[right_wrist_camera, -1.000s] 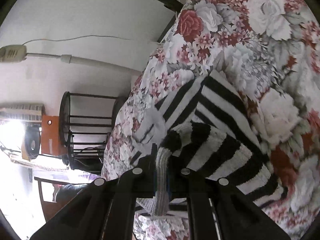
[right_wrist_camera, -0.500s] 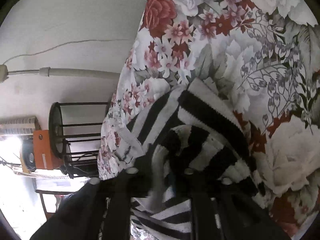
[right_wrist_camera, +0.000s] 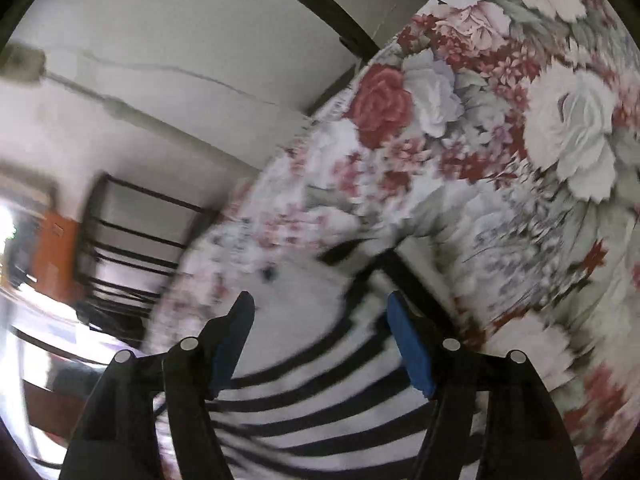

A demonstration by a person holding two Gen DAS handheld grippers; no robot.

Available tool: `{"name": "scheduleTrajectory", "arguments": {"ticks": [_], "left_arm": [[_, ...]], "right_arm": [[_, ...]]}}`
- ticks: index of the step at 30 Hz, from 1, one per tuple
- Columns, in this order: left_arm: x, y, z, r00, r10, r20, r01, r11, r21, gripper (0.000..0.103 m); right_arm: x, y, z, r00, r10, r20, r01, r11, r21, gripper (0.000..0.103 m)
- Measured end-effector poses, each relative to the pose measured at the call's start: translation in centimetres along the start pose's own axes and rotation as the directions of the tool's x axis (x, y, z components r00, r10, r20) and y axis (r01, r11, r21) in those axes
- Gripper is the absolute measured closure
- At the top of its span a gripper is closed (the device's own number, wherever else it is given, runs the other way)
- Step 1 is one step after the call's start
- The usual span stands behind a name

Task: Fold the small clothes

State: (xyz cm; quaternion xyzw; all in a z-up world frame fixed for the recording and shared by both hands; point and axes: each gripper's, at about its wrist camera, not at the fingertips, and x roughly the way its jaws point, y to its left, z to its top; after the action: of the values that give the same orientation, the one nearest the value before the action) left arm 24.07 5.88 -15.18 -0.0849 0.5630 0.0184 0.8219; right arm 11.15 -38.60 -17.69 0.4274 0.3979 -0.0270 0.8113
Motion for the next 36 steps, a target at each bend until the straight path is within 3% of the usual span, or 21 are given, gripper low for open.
{"name": "scheduleTrajectory", "arguments": {"ticks": [4, 9, 11, 12, 15, 17, 19, 20, 23, 25, 28, 30, 31, 32, 33, 34, 35, 36], "left_arm": [[1.6, -0.2, -0.6, 0.997, 0.07, -0.023, -0.069, 0.996, 0.054, 0.014], [3.5, -1.2, -1.3, 0.982, 0.187, -0.021, -0.183, 0.974, 0.13, 0.013], [4.7, -1.4, -1.7, 0.975, 0.222, -0.028, -0.216, 0.965, 0.147, 0.013], [5.1, -1.4, -1.8, 0.969, 0.244, -0.025, -0.238, 0.96, 0.151, 0.013], [5.2, -1.0, -1.9, 0.965, 0.26, -0.026, -0.256, 0.961, 0.104, 0.014], [4.8, -0.4, -1.9, 0.971, 0.239, -0.018, -0.238, 0.969, 0.069, 0.019], [4.1, 0.4, -1.8, 0.978, 0.21, -0.003, -0.21, 0.977, 0.044, 0.022], [3.9, 0.6, -1.7, 0.98, 0.199, 0.001, -0.199, 0.979, 0.039, 0.022], [2.7, 0.4, -1.6, 0.984, 0.174, 0.028, -0.176, 0.983, 0.05, 0.023], [1.2, 0.2, -1.3, 0.989, 0.135, 0.067, -0.139, 0.988, 0.061, 0.024], [-1.2, -1.4, -1.3, 0.993, 0.03, 0.116, -0.045, 0.99, 0.133, 0.023], [-0.4, -3.4, -1.2, 0.998, 0.005, 0.069, -0.019, 0.981, 0.195, 0.021], [0.4, -4.2, -1.5, 0.999, 0.017, 0.037, -0.025, 0.973, 0.229, 0.016], [2.0, -5.1, -2.1, 0.996, 0.084, -0.007, -0.079, 0.959, 0.272, 0.015], [3.6, -5.4, -2.6, 0.986, 0.163, -0.034, -0.145, 0.943, 0.298, 0.015], [5.7, -5.4, -3.3, 0.963, 0.257, -0.078, -0.22, 0.921, 0.321, 0.009], [6.6, -5.2, -3.6, 0.954, 0.281, -0.1, -0.236, 0.916, 0.324, 0.004], [7.0, -4.9, -3.6, 0.955, 0.277, -0.104, -0.233, 0.921, 0.312, 0.004]], "right_arm": [[1.8, 1.2, 0.3, 0.998, -0.07, -0.002, 0.069, 0.992, -0.106, 0.036], [3.8, 3.8, 0.1, 0.986, -0.165, 0.021, 0.164, 0.942, -0.292, 0.037], [4.8, 4.9, -0.5, 0.975, -0.218, 0.033, 0.214, 0.902, -0.374, 0.065], [5.3, 5.0, -0.8, 0.968, -0.249, 0.034, 0.242, 0.883, -0.402, 0.086], [5.0, 4.2, -0.7, 0.963, -0.266, 0.043, 0.263, 0.888, -0.377, 0.092], [4.1, 3.6, 0.0, 0.964, -0.258, 0.068, 0.266, 0.908, -0.323, 0.094], [3.1, 2.8, 0.4, 0.961, -0.256, 0.104, 0.275, 0.921, -0.276, 0.102], [2.9, 2.4, 0.7, 0.954, -0.275, 0.121, 0.298, 0.919, -0.259, 0.102], [3.4, 0.7, 1.0, 0.963, -0.259, 0.072, 0.269, 0.942, -0.203, 0.102], [2.1, 1.4, 1.1, 0.97, -0.217, 0.112, 0.235, 0.955, -0.18, 0.102], [0.8, 4.6, 0.6, 0.985, -0.12, 0.124, 0.15, 0.952, -0.266, 0.099], [1.3, 7.1, -0.9, 0.994, -0.075, 0.074, 0.096, 0.933, -0.347, 0.099], [2.4, 8.2, -2.2, 0.996, -0.082, 0.02, 0.083, 0.915, -0.394, 0.098], [3.5, 8.9, -3.2, 0.995, -0.099, -0.014, 0.083, 0.903, -0.422, 0.096], [4.8, 9.2, -4.3, 0.99, -0.129, -0.059, 0.089, 0.889, -0.45, 0.08], [6.5, 9.1, -5.4, 0.979, -0.171, -0.111, 0.1, 0.876, -0.471, 0.06], [8.8, 8.5, -6.8, 0.953, -0.246, -0.176, 0.129, 0.858, -0.498, 0.06], [9.5, 8.2, -7.6, 0.948, -0.279, -0.155, 0.159, 0.835, -0.527, 0.06]]}}
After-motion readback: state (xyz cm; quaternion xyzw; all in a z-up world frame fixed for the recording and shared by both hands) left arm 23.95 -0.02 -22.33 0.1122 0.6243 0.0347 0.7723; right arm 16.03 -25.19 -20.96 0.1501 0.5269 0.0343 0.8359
